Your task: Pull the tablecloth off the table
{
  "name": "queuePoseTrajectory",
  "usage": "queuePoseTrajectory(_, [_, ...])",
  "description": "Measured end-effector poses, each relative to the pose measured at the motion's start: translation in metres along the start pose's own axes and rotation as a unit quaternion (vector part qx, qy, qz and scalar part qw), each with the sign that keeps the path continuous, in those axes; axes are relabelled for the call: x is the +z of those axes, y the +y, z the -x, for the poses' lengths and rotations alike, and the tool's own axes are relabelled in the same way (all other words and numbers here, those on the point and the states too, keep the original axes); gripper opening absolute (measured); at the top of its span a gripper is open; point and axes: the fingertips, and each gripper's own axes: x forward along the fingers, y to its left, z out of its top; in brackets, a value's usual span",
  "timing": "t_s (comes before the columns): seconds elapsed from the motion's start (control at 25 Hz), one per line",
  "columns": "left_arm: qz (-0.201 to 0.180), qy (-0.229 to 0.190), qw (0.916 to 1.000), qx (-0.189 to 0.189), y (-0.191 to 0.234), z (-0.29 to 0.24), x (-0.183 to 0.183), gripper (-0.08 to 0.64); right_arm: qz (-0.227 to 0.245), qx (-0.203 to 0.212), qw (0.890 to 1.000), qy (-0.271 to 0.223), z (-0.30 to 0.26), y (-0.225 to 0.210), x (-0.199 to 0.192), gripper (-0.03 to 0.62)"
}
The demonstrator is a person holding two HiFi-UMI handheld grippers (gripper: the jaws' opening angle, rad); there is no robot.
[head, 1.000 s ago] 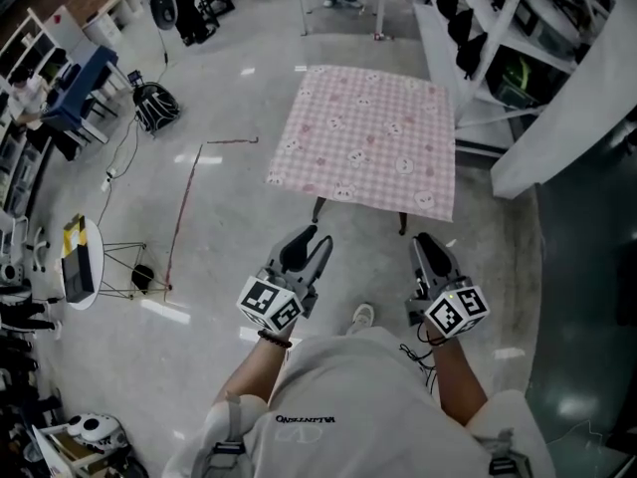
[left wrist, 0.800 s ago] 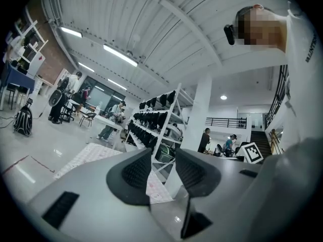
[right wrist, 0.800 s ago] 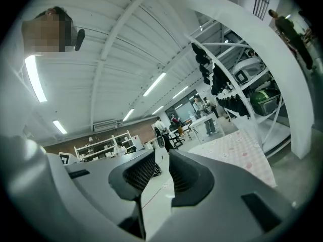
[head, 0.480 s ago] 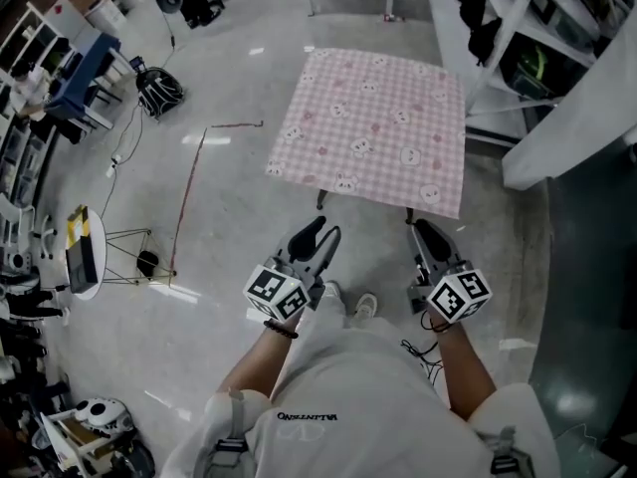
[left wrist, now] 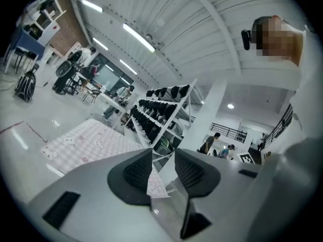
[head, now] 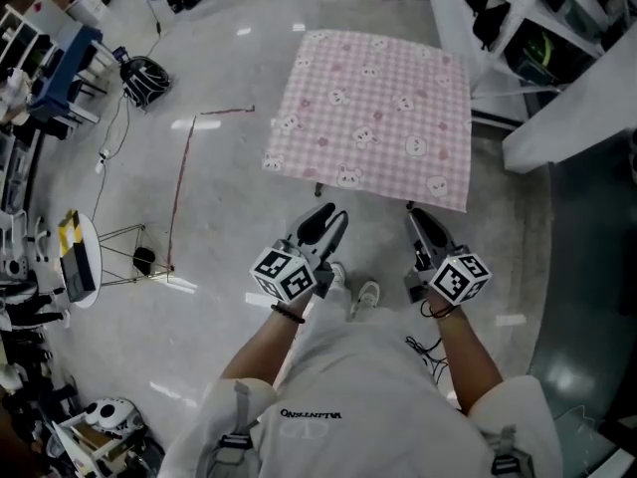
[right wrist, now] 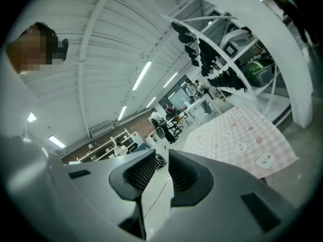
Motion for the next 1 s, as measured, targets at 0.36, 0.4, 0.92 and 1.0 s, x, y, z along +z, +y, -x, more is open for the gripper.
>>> queuePoseTrajectory(0.36, [0.082, 0.026, 0.9963, 0.006, 0.063, -0.024, -0.04, 0.138, -0.051, -0.029, 0.997, 0.046, -0.046, -0.034, -0.054, 0.097])
queuePoseTrajectory(0.4, [0.087, 0.029, 0.9958, 0.005, 0.067, -0.026, -0.045, 0.138, -0.057, -0.034, 0.997, 0.048, -0.048, -0.04, -0.059, 0.097])
queuePoseTrajectory(0.92, [0.168, 0.053, 0.9844, 0.003, 0.124, -0.053, -0.12, 0.14, -0.142, -0.079, 0.985, 0.049, -0.074, -0.116, -0.121, 0.101])
queuePoseTrajectory(1.0, [0.186, 0.052, 0.9811, 0.002, 0.132, -0.059, -0.132, 0.14, -0.157, -0.088, 0.983, 0.044, -0.075, -0.129, -0.128, 0.103])
